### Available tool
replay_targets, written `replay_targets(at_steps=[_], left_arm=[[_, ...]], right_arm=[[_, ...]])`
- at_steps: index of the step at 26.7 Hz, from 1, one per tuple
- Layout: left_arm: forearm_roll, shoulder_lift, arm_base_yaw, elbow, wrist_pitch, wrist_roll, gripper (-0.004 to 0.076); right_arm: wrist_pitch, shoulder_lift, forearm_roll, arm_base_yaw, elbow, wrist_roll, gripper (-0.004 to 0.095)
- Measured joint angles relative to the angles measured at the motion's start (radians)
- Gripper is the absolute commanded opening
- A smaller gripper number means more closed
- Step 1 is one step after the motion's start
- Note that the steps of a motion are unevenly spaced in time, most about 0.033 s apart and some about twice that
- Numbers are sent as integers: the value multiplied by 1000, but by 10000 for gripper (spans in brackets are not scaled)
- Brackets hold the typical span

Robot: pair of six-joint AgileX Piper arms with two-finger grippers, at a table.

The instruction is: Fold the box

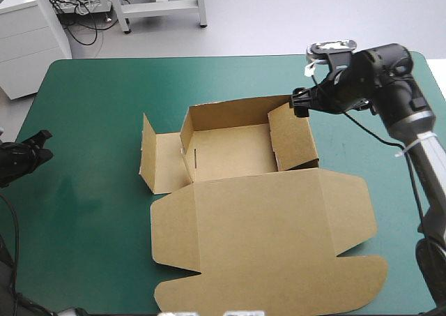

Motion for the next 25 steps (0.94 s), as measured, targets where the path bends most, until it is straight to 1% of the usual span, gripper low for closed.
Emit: replay_targets(at_steps=[2, 4, 12, 21, 25], left_arm=[[1, 0, 0, 0, 0, -1, -32], [1, 0, 0, 0, 4, -1, -32], [2, 0, 0, 0, 10, -1, -32], [-6, 0, 0, 0, 11, -1, -32], [-6, 0, 0, 0, 11, -1, -32]], right_arm=[[0, 47, -30, 24, 0, 16, 888], [0, 99, -45, 23, 0, 24, 889], [-3, 226, -45, 22, 1, 26, 889], [-6, 267, -44, 21, 3, 26, 889], [-7, 267, -35, -2, 3, 27, 889]])
